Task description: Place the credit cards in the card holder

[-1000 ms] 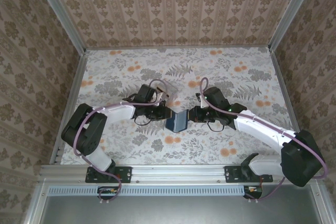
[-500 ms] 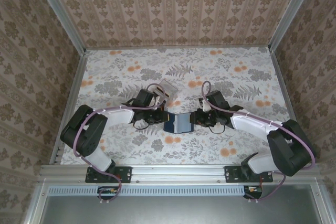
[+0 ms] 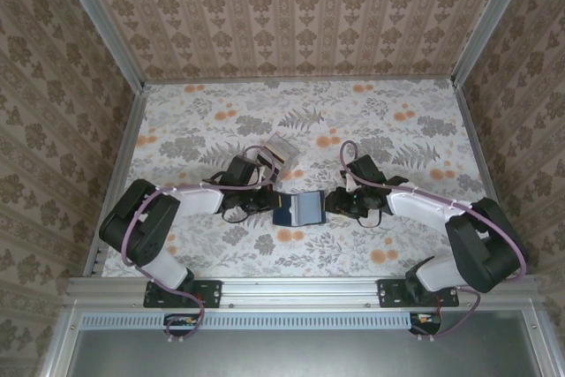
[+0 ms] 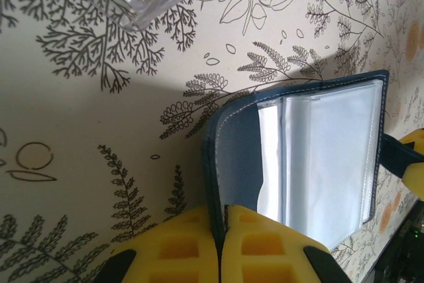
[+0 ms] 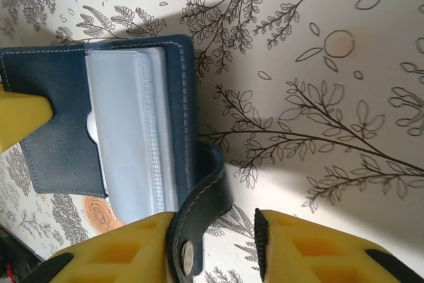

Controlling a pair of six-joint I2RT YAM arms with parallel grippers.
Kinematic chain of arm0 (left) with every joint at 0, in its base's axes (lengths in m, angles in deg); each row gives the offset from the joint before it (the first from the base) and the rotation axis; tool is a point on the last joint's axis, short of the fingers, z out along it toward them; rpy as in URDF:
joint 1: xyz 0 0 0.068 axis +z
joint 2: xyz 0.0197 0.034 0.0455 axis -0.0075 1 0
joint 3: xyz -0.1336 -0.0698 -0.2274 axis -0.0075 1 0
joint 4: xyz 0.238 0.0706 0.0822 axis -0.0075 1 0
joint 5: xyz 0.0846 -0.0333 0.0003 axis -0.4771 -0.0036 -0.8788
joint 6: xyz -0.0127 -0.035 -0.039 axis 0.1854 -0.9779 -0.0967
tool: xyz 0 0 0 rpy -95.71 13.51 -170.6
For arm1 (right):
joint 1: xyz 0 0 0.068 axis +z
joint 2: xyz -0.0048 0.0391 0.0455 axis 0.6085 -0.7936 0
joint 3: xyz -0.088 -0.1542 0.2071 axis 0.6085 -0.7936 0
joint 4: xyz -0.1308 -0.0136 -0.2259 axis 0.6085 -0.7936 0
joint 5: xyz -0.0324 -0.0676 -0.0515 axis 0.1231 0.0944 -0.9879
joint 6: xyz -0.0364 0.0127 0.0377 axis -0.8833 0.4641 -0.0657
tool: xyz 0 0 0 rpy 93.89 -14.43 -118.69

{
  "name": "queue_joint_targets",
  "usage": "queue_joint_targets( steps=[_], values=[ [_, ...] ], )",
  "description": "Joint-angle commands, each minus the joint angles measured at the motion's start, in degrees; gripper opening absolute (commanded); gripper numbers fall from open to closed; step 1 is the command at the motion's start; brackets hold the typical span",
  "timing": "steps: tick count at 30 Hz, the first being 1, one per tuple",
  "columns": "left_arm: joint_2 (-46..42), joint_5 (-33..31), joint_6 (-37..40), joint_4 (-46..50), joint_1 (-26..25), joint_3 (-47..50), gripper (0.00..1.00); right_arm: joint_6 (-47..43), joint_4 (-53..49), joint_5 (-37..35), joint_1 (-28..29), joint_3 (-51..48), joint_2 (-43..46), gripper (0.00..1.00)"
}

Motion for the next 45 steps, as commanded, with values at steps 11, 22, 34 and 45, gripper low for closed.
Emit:
queue_joint_targets(
  steps=[11,22,34,45],
  values=[
    [1.5,0.4,1.1,-1.3,2.0,2.0,0.00,6.4,16.1,12.6,-0.2,-2.3,-5.9,0.42],
    [2.7,1.3,0.7,-2.8,2.2,2.1,0.00,6.5,17.4,13.3,-0.2,-1.4,-9.9,0.31],
    [3.7,2.3,0.8,-2.9,2.2,1.2,0.00,4.0,15.2,12.6,0.4,0.1,-11.6,0.33],
    [4.3,2.9,1.1,-2.7,2.3,0.9,0.00,3.7,18.5,13.9,1.2,-0.3,-13.6,0.43]
  ],
)
